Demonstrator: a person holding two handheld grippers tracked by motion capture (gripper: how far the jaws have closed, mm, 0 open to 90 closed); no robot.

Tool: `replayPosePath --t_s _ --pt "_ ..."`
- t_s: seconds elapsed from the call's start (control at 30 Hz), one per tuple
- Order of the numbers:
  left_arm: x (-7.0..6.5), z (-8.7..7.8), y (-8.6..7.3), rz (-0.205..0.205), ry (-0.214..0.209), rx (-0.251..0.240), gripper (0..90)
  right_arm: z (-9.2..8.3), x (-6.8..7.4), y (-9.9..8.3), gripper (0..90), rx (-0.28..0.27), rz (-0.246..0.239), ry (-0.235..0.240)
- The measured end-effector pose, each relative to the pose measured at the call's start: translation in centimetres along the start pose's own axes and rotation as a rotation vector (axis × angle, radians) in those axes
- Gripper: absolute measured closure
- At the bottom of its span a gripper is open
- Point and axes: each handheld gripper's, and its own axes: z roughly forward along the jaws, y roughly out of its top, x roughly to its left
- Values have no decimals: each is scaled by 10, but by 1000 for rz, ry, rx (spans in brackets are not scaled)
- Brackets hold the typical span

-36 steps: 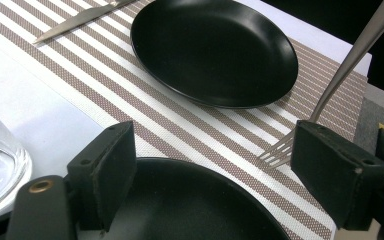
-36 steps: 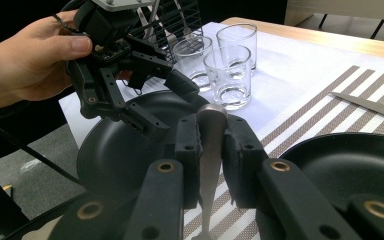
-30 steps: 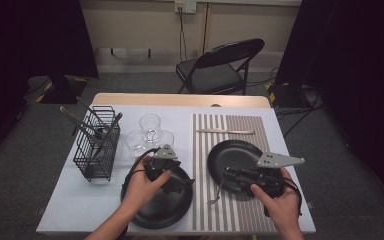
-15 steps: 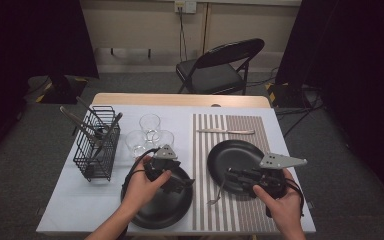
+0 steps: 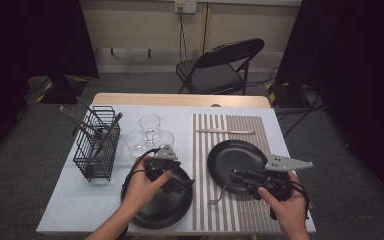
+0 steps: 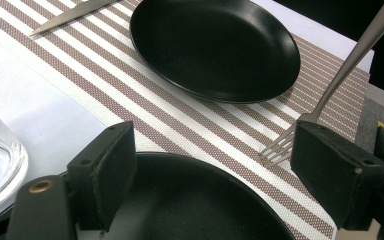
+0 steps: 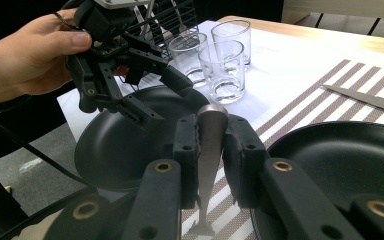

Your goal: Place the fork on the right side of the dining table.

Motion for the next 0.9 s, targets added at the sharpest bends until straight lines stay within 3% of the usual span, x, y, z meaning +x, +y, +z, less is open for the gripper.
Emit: replayPosePath --t_s 0.6,0.9 --pt "0 5 0 -6 -4 8 184 -7 -1 -7 731 12 17 -40" --pt "-2 9 3 9 -19 16 184 -14 -2 -12 726 10 28 -62"
